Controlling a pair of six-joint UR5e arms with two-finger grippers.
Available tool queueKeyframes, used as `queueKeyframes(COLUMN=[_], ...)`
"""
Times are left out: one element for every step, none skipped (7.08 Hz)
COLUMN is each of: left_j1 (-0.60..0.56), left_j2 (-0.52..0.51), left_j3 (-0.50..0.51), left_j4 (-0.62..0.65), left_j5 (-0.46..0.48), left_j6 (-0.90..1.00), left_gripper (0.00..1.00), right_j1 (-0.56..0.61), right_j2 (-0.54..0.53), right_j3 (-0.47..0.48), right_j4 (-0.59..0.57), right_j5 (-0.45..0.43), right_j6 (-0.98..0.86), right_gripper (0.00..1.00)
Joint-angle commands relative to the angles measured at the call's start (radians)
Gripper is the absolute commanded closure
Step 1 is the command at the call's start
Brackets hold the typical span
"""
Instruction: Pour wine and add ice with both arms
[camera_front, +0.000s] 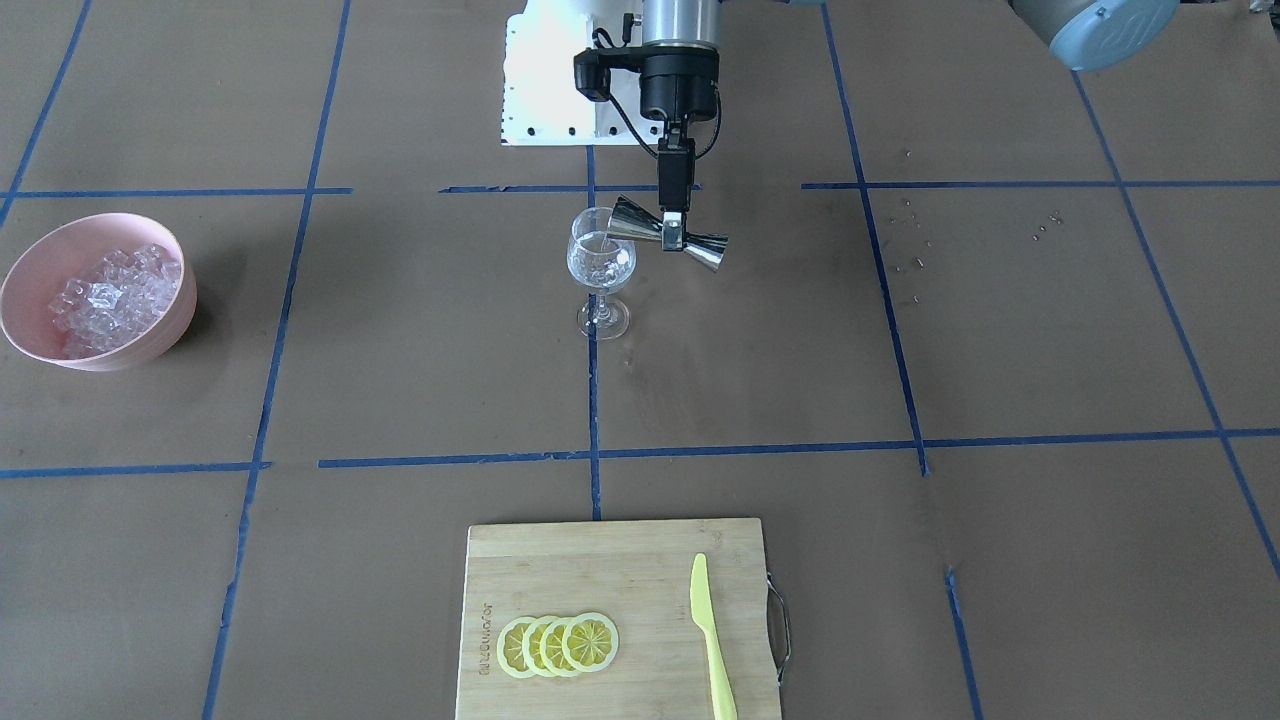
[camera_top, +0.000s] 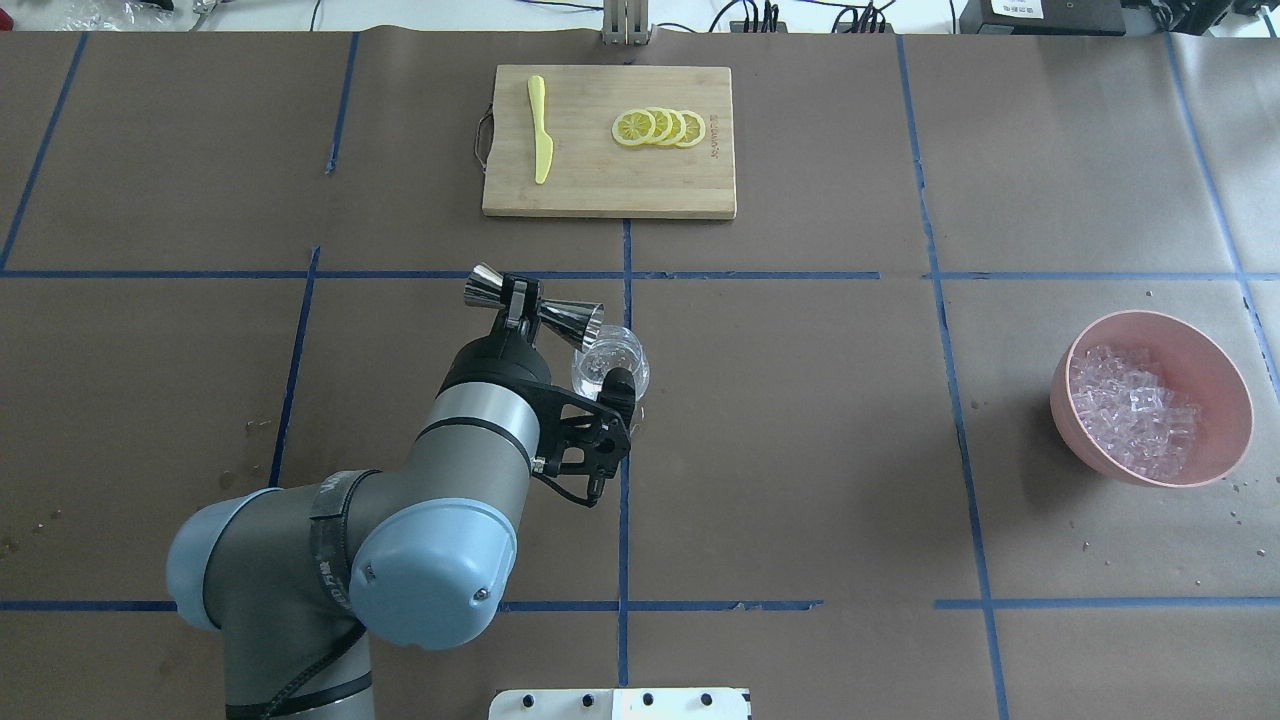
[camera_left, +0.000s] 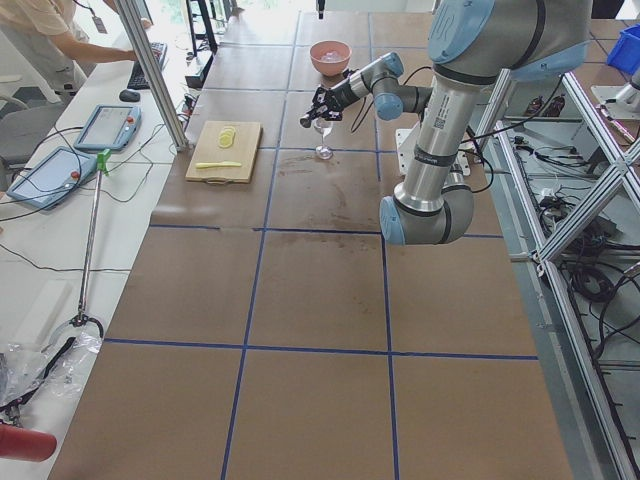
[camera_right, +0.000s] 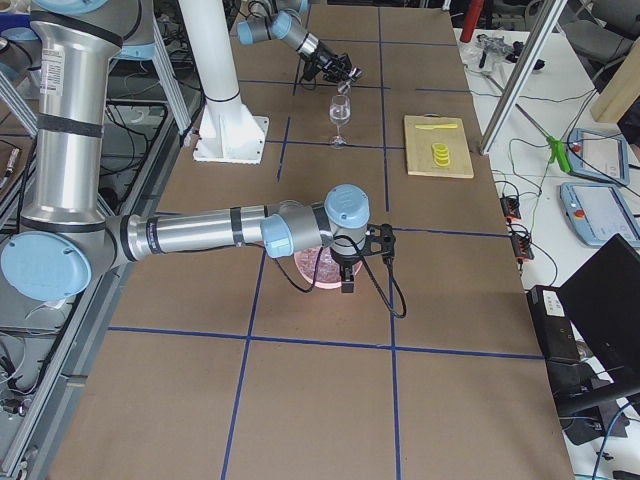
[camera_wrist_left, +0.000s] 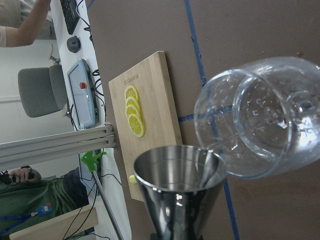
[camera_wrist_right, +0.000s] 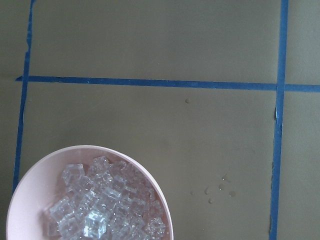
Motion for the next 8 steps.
queueKeyframes(left_j1=[-0.002, -0.005, -0.014, -0.02, -0.023, -0.023, -0.023, -0.023], left_j2=[-0.007, -0.003, 0.02, 0.058, 0.083, 0.158, 0.251, 0.339], left_j3=[0.002, 0.0, 0.002, -0.007, -0.014, -0.043, -0.057, -0.049], left_j4=[-0.009, -0.031, -0.121, -0.178, -0.191, -0.215, -0.337, -0.463], left_j5=[0.0, 0.0, 0.0, -0.002, -0.005, -0.006, -0.008, -0.01], left_j6=[-0.024, -0.1, -0.23, -0.313, -0.407, -0.522, -0.564, -0.564], left_gripper=[1.0, 1.0, 1.0, 1.0, 1.0, 1.0, 1.0, 1.0], right_j1=[0.0, 0.0, 0.0, 0.0, 0.0, 0.0, 0.0, 0.0], right_j2=[0.0, 0.0, 0.0, 0.002, 0.002, 0.002, 0.003, 0.003], right_j3=[-0.003, -0.003, -0.004, -0.003, -0.003, 0.0, 0.0, 0.002], right_j4=[0.0, 0.0, 0.0, 0.002, 0.002, 0.003, 0.003, 0.003], right_j5=[0.001, 0.001, 0.001, 0.001, 0.001, 0.001, 0.001, 0.001], right_j6=[0.0, 0.0, -0.002, 0.0, -0.002, -0.002, -0.002, -0.002], right_gripper=[0.0, 0.0, 0.0, 0.0, 0.0, 0.0, 0.0, 0.0])
